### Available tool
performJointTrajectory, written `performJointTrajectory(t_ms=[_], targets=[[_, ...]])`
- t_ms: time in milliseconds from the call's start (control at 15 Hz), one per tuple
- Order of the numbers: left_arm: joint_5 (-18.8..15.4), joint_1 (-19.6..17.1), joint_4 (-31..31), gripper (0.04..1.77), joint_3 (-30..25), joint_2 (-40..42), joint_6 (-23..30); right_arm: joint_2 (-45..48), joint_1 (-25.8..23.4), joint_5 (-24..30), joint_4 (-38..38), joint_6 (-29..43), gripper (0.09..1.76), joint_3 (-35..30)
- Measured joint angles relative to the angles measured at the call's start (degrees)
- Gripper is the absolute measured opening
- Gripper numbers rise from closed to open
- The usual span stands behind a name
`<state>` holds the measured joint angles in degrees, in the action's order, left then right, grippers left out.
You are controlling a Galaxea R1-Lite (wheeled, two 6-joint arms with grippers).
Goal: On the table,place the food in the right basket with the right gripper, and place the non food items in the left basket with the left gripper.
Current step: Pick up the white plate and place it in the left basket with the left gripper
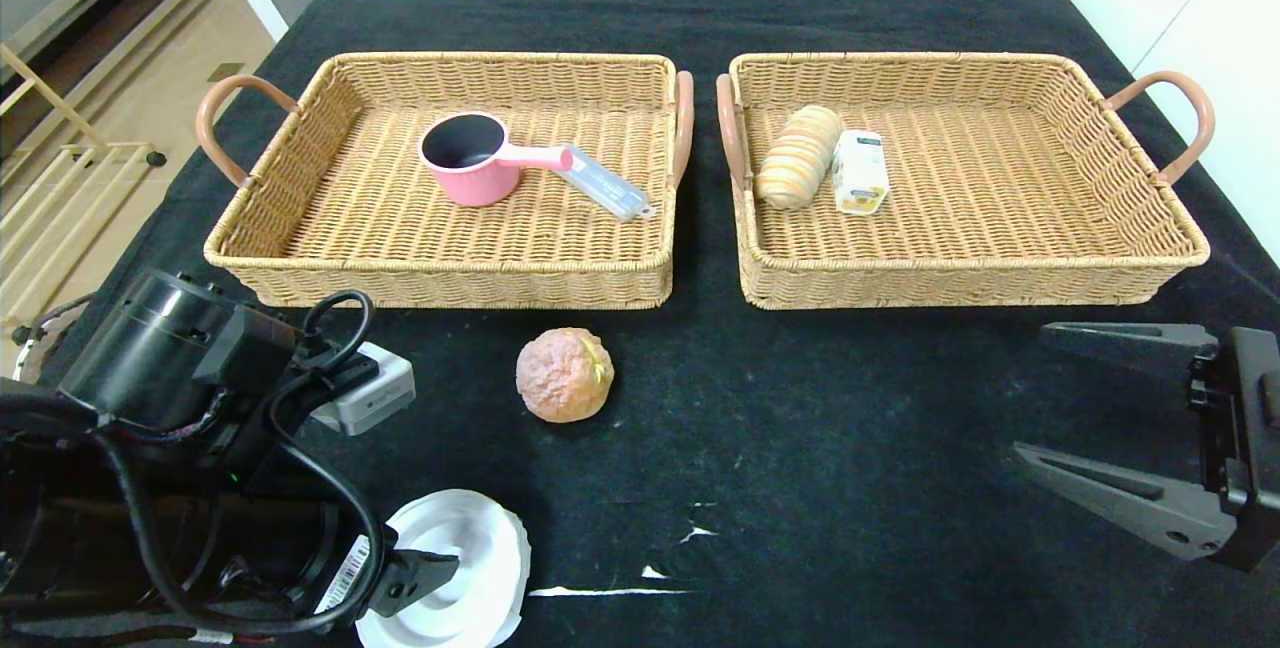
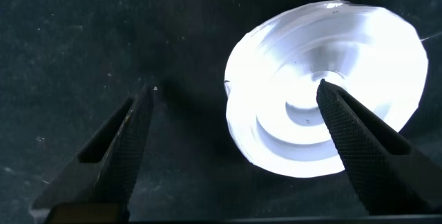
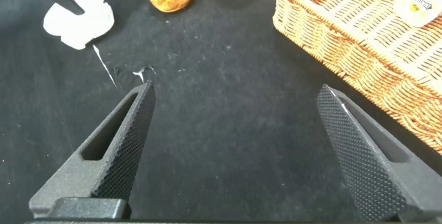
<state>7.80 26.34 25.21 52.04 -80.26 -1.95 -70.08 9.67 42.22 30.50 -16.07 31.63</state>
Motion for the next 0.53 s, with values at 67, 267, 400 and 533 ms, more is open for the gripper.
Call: performJointTrajectory(t_ms=[67,267,400,533], targets=[[0.0,0.0,0.0,1.72,-0.1,-0.1,0.1,0.0,0.0,0.0,0.0,0.0,1.71,0.0],[0.0,0.0,-0.1,1.72,-0.5,-1.0,0.2,0.0,0.0,0.0,0.0,0.0,1.71,0.0],[0.0,0.0,-0.1,1.71,-0.4,-1.5,0.1,0.0,0.0,0.0,0.0,0.0,1.71,0.0],[0.0,0.0,-0.2,1.34,-0.2,-2.0,0.1,0.0,0.0,0.0,0.0,0.0,1.71,0.0]])
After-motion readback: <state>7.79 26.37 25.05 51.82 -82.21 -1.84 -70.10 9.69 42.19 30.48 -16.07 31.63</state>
